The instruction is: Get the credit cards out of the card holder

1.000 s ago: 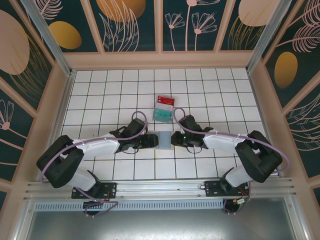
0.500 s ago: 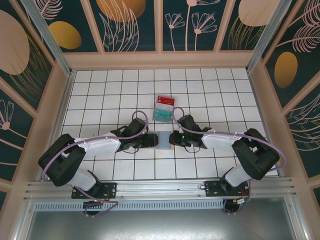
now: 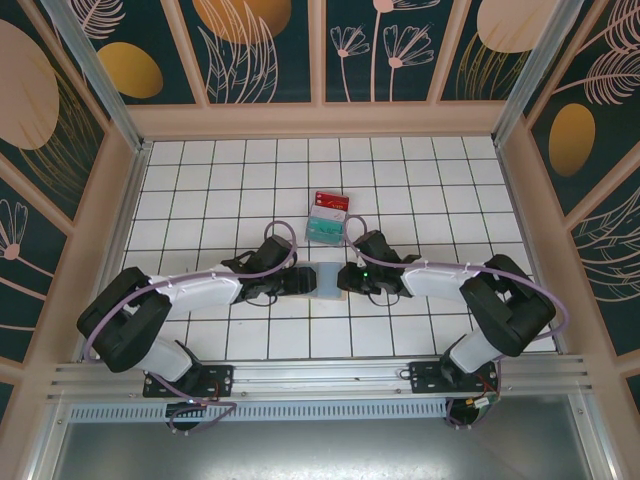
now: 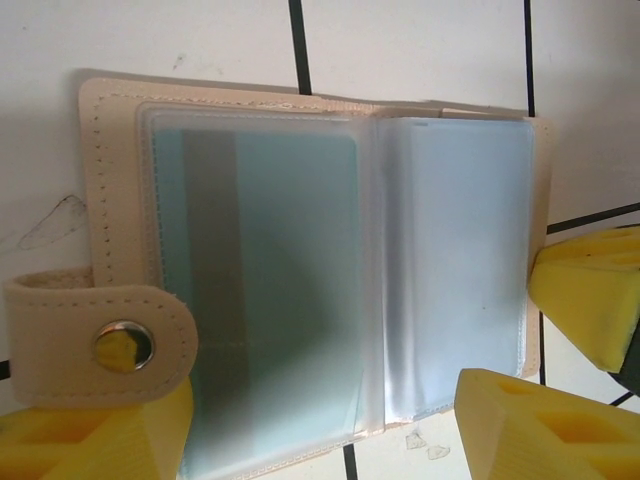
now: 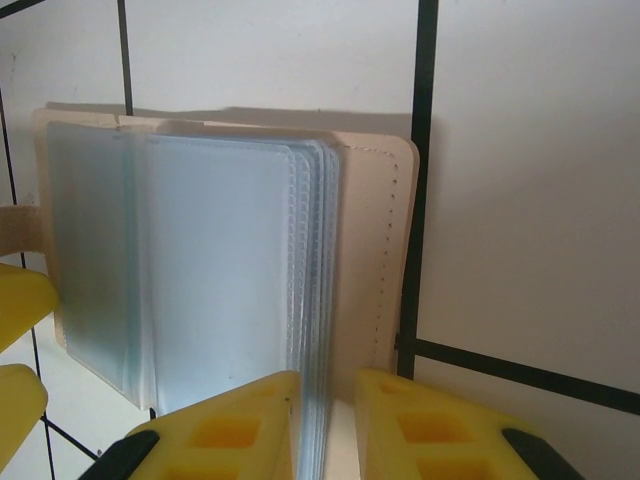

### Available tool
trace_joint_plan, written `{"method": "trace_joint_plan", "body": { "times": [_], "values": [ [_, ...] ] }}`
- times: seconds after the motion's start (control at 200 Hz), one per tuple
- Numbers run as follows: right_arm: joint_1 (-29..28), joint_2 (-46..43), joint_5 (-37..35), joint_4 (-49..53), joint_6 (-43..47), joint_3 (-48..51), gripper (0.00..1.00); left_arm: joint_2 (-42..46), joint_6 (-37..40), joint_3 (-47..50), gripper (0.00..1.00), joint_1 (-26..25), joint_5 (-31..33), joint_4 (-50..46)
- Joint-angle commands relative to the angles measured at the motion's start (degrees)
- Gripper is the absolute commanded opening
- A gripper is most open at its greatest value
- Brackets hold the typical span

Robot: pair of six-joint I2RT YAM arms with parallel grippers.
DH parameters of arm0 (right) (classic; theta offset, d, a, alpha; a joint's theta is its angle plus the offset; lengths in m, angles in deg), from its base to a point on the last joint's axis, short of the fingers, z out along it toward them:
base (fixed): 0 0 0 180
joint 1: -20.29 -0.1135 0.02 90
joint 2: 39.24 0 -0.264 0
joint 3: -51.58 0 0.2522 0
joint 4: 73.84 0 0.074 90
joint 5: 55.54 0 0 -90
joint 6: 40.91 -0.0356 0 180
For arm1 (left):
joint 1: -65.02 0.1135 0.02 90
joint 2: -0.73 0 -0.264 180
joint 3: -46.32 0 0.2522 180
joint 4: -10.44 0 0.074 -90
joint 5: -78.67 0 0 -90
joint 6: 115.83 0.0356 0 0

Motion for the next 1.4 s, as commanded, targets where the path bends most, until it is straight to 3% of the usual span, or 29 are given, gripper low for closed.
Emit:
{"method": "trace_joint_plan", "body": {
  "times": [0.0, 0.596, 0.781, 0.961, 1.206, 1.396],
  "values": [
    [-0.8, 1.0, 0.5, -0.9, -0.8, -1.3, 0.22, -2.1, 1.3, -1.2, 0.71, -0.7, -1.5, -0.1],
    [-1.1, 1.6, 0.4, -0.6, -0.7, -1.7, 0.22, -5.8, 4.1, -6.7, 0.7, -3.3, -7.9, 2.0],
    [-1.1, 1.7, 0.1, -0.5, -0.5, -1.9, 0.22, -0.9, 4.0, -5.8, 0.7, -3.3, -5.4, 1.5],
    [-1.1, 2.3, 0.4, -0.8, -0.5, -2.3, 0.22, 2.3, 3.1, -4.4, 0.69, -2.8, 1.2, -2.0],
    [-1.2, 2.4, 0.5, -0.5, -0.3, -2.6, 0.22, 1.7, 3.5, -3.0, 0.69, -2.2, 6.7, -6.9],
    [-1.3, 2.4, 0.5, -0.6, -0.5, -2.4, 0.22, 0.7, 3.8, -2.3, 0.69, -2.1, 7.1, -7.4]
  ]
}}
